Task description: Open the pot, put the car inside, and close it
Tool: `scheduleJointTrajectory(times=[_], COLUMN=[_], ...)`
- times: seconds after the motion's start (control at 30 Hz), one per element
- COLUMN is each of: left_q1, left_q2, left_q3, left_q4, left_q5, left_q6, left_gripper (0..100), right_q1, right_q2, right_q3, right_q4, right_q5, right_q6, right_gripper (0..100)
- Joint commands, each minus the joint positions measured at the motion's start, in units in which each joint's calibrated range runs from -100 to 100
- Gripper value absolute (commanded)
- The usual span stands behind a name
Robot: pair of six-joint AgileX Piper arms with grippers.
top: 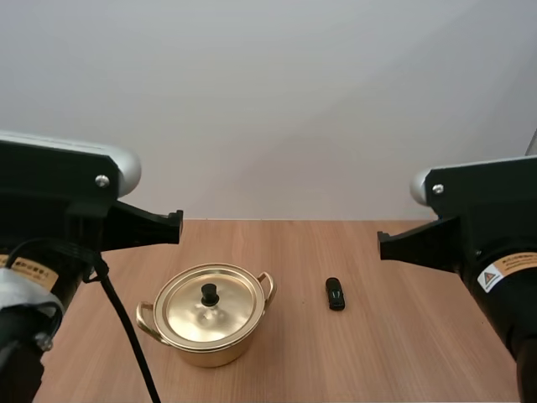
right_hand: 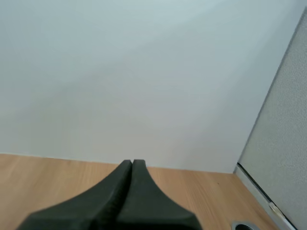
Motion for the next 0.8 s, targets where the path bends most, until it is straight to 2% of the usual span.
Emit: scheduleJointTrajectory(times=[0.0, 0.07, 0.13, 0.27, 0.43, 0.57, 0.63, 0.7, 0.77], left_q1=[0.93, 1.93, 2.2, 2.2, 2.2, 2.2, 2.2, 2.2, 2.2], left_q2=[13.8, 23.0, 31.1, 44.6, 52.9, 54.5, 54.5, 54.5, 54.5], left_q3=[-0.5, -1.7, -3.5, -7.5, -11.2, -11.6, -11.6, -11.6, -11.6], left_q4=[-17.3, -22.0, -25.6, -25.4, -26.7, -28.6, -29.3, -29.3, -29.3], left_q5=[25.9, 31.1, 34.2, 34.7, 39.5, 40.6, 41.5, 41.5, 41.5], left_q6=[27.3, 29.5, 32.8, 33.8, 33.8, 35.9, 36.0, 36.0, 35.8], left_gripper=[0, 0, 0, 0, 0, 0, 6, 17, 36], right_q1=[-0.2, -0.6, -0.9, -0.9, -0.9, -0.9, -0.9, -0.9, -0.9], right_q2=[3.6, 5.6, 6.7, 6.8, 6.8, 6.8, 6.8, 6.8, 6.8], right_q3=[-1.5, -1.5, -1.5, -1.5, -1.5, -1.5, -1.5, -1.5, -1.5], right_q4=[24.6, 28.5, 29.5, 29.5, 29.5, 29.5, 29.5, 29.5, 29.5], right_q5=[2.4, 5.1, 8.1, 10.5, 10.5, 10.5, 10.5, 10.5, 10.5], right_q6=[-26.1, -29.7, -30.1, -30.1, -30.1, -30.1, -30.1, -30.1, -30.1], right_gripper=[0, 0, 0, 0, 0, 0, 0, 0, 0])
